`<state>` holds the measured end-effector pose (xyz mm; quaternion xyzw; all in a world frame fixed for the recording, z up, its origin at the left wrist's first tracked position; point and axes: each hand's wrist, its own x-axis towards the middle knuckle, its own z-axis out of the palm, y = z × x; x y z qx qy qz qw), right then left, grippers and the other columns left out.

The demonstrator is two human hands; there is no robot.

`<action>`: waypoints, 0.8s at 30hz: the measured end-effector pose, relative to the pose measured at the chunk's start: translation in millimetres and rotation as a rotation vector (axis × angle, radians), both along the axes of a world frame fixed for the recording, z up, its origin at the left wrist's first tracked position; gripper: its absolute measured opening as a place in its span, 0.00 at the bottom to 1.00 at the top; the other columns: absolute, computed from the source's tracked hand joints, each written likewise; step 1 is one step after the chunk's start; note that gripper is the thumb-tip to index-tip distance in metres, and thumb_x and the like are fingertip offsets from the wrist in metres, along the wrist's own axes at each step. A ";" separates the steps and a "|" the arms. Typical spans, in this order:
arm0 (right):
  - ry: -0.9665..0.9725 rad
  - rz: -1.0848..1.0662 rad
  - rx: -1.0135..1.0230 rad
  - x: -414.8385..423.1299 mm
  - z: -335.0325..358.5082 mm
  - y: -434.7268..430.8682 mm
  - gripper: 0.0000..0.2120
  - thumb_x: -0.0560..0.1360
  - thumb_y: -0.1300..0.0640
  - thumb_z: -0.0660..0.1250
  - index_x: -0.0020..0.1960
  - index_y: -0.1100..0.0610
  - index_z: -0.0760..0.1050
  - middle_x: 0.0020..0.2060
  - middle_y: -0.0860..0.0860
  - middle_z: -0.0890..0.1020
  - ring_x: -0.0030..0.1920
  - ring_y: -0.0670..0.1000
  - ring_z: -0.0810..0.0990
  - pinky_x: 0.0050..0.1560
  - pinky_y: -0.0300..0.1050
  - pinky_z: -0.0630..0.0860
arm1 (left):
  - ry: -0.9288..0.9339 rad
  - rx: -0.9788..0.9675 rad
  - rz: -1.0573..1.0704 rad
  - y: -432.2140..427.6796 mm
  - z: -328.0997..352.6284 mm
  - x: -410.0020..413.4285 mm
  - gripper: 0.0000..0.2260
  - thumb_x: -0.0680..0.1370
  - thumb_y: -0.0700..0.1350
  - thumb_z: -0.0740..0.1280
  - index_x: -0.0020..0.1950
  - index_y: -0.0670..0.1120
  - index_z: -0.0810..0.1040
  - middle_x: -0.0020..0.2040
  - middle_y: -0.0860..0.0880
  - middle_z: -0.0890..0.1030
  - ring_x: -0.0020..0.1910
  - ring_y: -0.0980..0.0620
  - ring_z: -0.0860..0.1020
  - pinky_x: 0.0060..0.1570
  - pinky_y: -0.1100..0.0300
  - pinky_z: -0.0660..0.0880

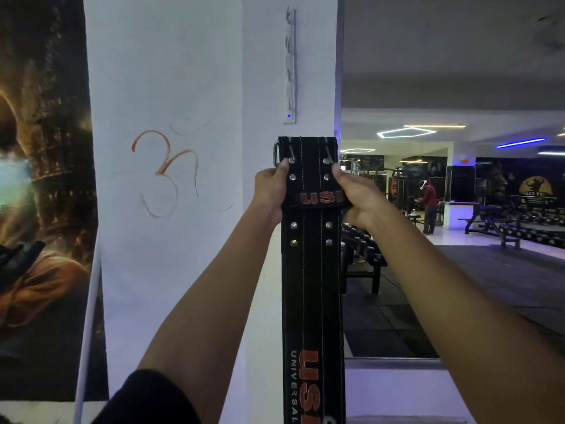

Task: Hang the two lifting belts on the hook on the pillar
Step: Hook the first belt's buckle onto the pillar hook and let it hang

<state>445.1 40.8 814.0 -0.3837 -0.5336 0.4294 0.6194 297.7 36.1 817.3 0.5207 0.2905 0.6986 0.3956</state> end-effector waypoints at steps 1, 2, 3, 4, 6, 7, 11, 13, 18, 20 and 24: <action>-0.017 -0.027 0.001 -4.2 4.3 1.0 0.25 0.70 0.39 0.67 0.59 0.55 0.77 0.62 0.55 0.79 0.62 0.59 0.78 0.61 0.62 0.74 | 0.001 0.023 0.031 2.3 -2.0 -2.5 0.11 0.80 0.43 0.59 0.50 0.39 0.78 0.39 0.45 0.80 0.37 0.48 0.79 0.37 0.59 0.80; -0.030 -0.053 -0.009 -7.5 10.3 5.2 0.32 0.67 0.34 0.67 0.63 0.55 0.75 0.64 0.54 0.78 0.63 0.59 0.77 0.63 0.63 0.73 | 0.007 0.043 0.048 5.1 -5.1 -5.0 0.11 0.81 0.42 0.58 0.54 0.38 0.78 0.40 0.45 0.80 0.39 0.47 0.79 0.42 0.56 0.80; -0.031 -0.076 -0.021 -10.1 15.9 10.7 0.37 0.66 0.30 0.65 0.65 0.56 0.73 0.64 0.54 0.78 0.63 0.59 0.77 0.64 0.63 0.72 | 0.008 0.052 0.046 7.3 -9.0 -7.7 0.12 0.81 0.41 0.58 0.56 0.39 0.78 0.42 0.44 0.80 0.41 0.47 0.79 0.45 0.54 0.80; -0.025 -0.080 -0.031 -13.2 21.4 13.8 0.38 0.68 0.30 0.62 0.66 0.57 0.72 0.63 0.53 0.78 0.60 0.58 0.79 0.63 0.61 0.74 | 0.007 0.051 0.037 9.2 -13.1 -10.5 0.12 0.81 0.41 0.58 0.58 0.40 0.78 0.43 0.45 0.80 0.41 0.47 0.79 0.46 0.54 0.80; 0.008 -0.074 -0.063 -20.1 29.6 22.9 0.35 0.73 0.32 0.56 0.67 0.57 0.71 0.62 0.54 0.79 0.55 0.56 0.81 0.60 0.57 0.76 | -0.003 0.035 0.015 12.9 -19.7 -16.7 0.12 0.81 0.42 0.58 0.61 0.43 0.76 0.43 0.48 0.81 0.40 0.51 0.80 0.41 0.58 0.81; 0.019 -0.079 -0.087 -24.0 32.4 26.4 0.34 0.73 0.33 0.56 0.68 0.56 0.71 0.64 0.54 0.78 0.58 0.56 0.80 0.60 0.57 0.77 | -0.010 0.026 -0.006 16.2 -22.4 -20.4 0.12 0.80 0.42 0.59 0.62 0.44 0.75 0.44 0.49 0.81 0.40 0.52 0.80 0.39 0.59 0.81; 0.099 -0.158 -0.124 -39.8 37.5 38.2 0.17 0.75 0.44 0.60 0.58 0.52 0.75 0.53 0.54 0.79 0.50 0.56 0.80 0.44 0.54 0.80 | 0.033 -0.022 -0.076 26.1 -26.0 -30.4 0.12 0.80 0.43 0.59 0.63 0.47 0.74 0.43 0.51 0.81 0.36 0.55 0.81 0.33 0.60 0.79; 0.138 -0.226 -0.117 -48.4 38.2 39.4 0.10 0.76 0.51 0.57 0.51 0.52 0.74 0.44 0.53 0.76 0.37 0.53 0.74 0.41 0.48 0.76 | 0.057 -0.049 -0.113 28.8 -24.6 -31.5 0.11 0.80 0.43 0.58 0.59 0.47 0.77 0.40 0.52 0.80 0.33 0.57 0.79 0.28 0.64 0.76; 0.240 -0.251 -0.055 -61.1 32.4 58.9 0.09 0.75 0.54 0.55 0.49 0.54 0.72 0.42 0.54 0.71 0.34 0.52 0.68 0.37 0.43 0.68 | -0.039 -0.113 -0.090 52.2 6.7 -34.6 0.14 0.79 0.54 0.58 0.42 0.47 0.78 0.39 0.50 0.79 0.35 0.51 0.76 0.34 0.60 0.74; 0.257 -0.230 -0.032 -62.6 33.4 68.3 0.10 0.76 0.52 0.57 0.51 0.54 0.75 0.41 0.54 0.73 0.36 0.53 0.69 0.36 0.43 0.69 | -0.095 -0.092 -0.043 66.8 21.9 -33.8 0.11 0.78 0.50 0.62 0.41 0.45 0.78 0.36 0.49 0.79 0.31 0.50 0.76 0.32 0.61 0.74; 0.279 -0.214 0.043 -60.0 48.7 95.2 0.09 0.77 0.54 0.60 0.46 0.56 0.76 0.40 0.54 0.76 0.33 0.53 0.73 0.37 0.45 0.71 | -0.120 0.029 -0.054 96.2 45.3 -30.8 0.10 0.78 0.47 0.63 0.52 0.41 0.80 0.37 0.48 0.80 0.31 0.51 0.77 0.33 0.61 0.74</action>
